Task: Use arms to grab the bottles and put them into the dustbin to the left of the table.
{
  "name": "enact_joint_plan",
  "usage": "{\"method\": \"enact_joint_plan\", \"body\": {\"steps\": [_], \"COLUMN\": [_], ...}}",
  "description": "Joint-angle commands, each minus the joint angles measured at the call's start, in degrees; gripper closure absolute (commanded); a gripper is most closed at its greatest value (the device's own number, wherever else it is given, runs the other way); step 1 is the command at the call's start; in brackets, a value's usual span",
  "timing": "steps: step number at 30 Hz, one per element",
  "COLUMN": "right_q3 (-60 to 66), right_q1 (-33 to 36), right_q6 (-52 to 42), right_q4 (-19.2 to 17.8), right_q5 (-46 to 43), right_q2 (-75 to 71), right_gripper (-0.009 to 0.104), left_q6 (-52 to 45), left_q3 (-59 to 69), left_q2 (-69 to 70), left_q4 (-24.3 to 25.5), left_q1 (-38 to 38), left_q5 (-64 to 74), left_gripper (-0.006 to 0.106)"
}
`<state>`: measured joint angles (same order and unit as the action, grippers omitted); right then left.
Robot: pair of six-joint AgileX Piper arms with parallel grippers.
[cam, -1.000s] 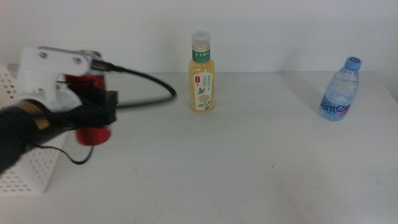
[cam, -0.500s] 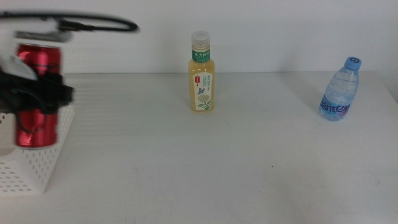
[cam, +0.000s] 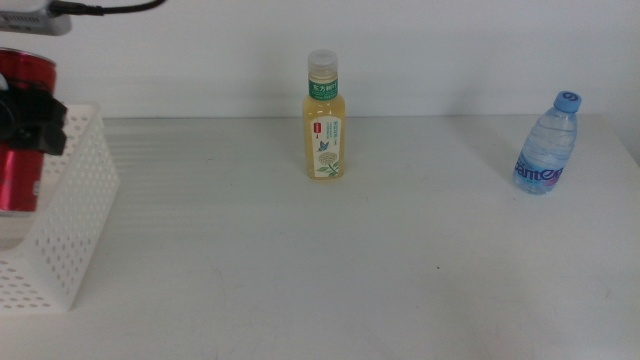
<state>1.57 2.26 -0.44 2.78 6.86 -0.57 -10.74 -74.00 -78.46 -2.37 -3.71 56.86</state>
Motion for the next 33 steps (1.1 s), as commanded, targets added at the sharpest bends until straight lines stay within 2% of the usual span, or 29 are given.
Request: {"method": "enact_joint_plan", "body": {"steps": [1, 6, 14, 23, 33], "right_q3": [-0.4, -0.4, -0.4, -0.4, -0.4], "right_q1": [-0.4, -0.4, -0.4, -0.4, -0.4], "right_q6": [-0.3, -0.3, -0.3, -0.3, -0.3], "right_q4": [-0.5, -0.5, -0.5, -0.5, -0.5], "right_q5": [-4.2, -4.2, -4.2, -4.2, -4.2], "right_q2": [-1.6, -1.6, -1.6, -1.6, -1.6], "right_gripper": [0.027, 0.027, 0.027, 0.027, 0.027], "left_q6": [-1.4, -3.5, -5.2, -7.4, -7.5], "left_q3": [-5.3, -11.0, -17.6, -18.0, -18.0], "left_q2": [-0.8, -5.9, -13.7, -22.4, -30.4], "left_q4": [-1.6, -3.9, -3.6, -3.6, -3.0], "left_q1": [-1.8, -5.5, -10.0, -14.3, -14.5], "left_q5": [-0.1, 3.4, 5.3, 5.1, 2.0], "left_gripper": [0.105, 0.105, 0.105, 0.105, 0.105]}}
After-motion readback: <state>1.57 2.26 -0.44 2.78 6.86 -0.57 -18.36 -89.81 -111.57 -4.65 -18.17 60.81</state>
